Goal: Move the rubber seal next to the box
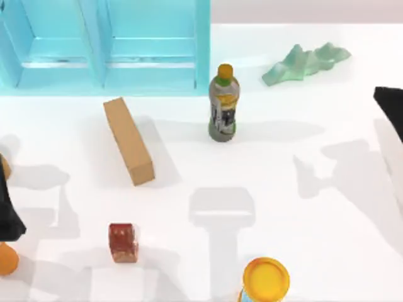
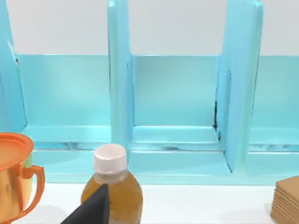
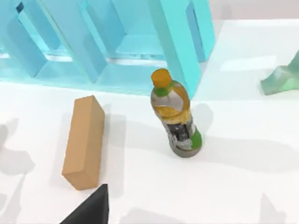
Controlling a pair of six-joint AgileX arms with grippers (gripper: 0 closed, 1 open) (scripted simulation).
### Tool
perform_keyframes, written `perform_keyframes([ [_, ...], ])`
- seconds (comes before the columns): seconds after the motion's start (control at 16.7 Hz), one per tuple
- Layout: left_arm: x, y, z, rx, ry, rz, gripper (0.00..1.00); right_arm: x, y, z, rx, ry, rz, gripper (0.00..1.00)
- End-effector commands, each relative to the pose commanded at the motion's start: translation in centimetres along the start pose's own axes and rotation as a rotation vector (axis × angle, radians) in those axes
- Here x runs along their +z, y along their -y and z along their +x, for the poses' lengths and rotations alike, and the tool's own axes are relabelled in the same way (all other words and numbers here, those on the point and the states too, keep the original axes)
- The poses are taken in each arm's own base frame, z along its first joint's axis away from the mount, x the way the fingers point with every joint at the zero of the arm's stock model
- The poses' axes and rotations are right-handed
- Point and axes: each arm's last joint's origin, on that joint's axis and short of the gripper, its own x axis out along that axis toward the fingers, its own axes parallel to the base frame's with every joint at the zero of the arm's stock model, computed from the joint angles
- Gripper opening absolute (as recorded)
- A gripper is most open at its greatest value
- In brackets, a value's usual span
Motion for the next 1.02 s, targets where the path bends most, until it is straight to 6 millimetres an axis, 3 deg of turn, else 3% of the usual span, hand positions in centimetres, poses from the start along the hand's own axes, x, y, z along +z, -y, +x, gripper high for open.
perform_keyframes([
  [0.24,0.0,0.0,0.0,0.0,0.0,0.0,1.0,7.0,-6.7,4.2,0.094,-0.271,0.079,1.0],
  [0.42,0.0,0.0,0.0,0.0,0.0,0.0,1.0,8.7,-12.4,9.3,0.089,-0.495,0.122,1.0],
  [0.54,0.0,0.0,0.0,0.0,0.0,0.0,1.0,8.0,-16.0,12.8,0.05,-0.638,0.14,1.0],
  [0.72,0.0,0.0,0.0,0.0,0.0,0.0,1.0,5.0,-20.6,17.5,-0.051,-0.816,0.15,1.0],
  [1.02,0.0,0.0,0.0,0.0,0.0,0.0,1.0,-1.5,-25.3,23.2,-0.253,-0.966,0.149,1.0],
])
